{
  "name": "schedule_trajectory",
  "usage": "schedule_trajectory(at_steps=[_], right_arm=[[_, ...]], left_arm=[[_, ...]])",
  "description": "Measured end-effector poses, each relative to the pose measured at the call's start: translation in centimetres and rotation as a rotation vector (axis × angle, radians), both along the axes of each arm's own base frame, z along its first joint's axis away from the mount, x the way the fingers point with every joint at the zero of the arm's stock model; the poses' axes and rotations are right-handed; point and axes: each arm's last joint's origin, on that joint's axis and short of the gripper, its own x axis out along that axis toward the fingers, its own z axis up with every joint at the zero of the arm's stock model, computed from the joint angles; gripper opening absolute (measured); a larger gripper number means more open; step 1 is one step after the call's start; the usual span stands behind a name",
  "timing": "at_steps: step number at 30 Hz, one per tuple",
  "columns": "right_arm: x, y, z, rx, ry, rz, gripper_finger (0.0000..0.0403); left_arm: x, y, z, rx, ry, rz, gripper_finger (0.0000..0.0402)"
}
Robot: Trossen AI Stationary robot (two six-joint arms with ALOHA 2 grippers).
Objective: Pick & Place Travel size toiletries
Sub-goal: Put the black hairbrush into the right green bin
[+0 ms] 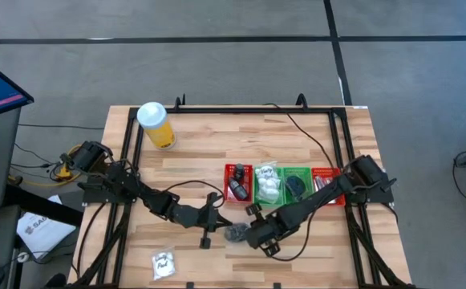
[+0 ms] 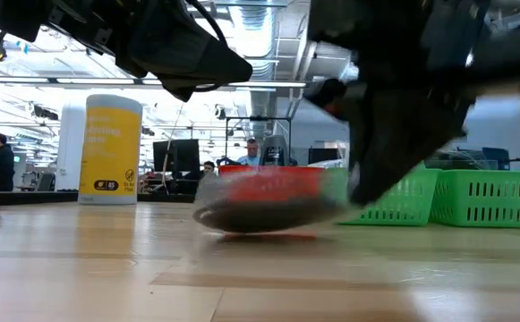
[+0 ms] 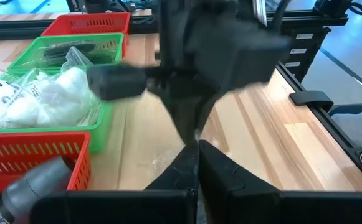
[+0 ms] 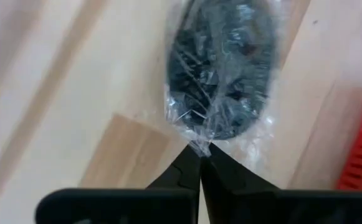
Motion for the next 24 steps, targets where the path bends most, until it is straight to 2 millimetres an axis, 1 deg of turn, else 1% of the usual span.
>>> schedule_trajectory(at_steps=[3,10,18,24], right_arm=[[-0.1,0.4,1.6,0.017,-0.033,0.011,0.0000],[-1.6,0.4,5.4,0.042,-0.079,0.011,0.0000],[-4.0,-1.2,8.9,-0.008,-0.080,-0.101,0.0000],[-6.1,-2.7,11.4,-0.018,-0.082,-0.244,0.0000]], left_arm=[[0.0,0.0,0.0,-0.009,0.001,0.004,0.0000],[0.0,0.0,0.0,-0.023,0.004,0.009,0.0000],[0.0,0.0,0.0,-0.024,0.003,0.009,0.0000],[0.0,0.0,0.0,-0.039,0.002,0.015,0.0000]])
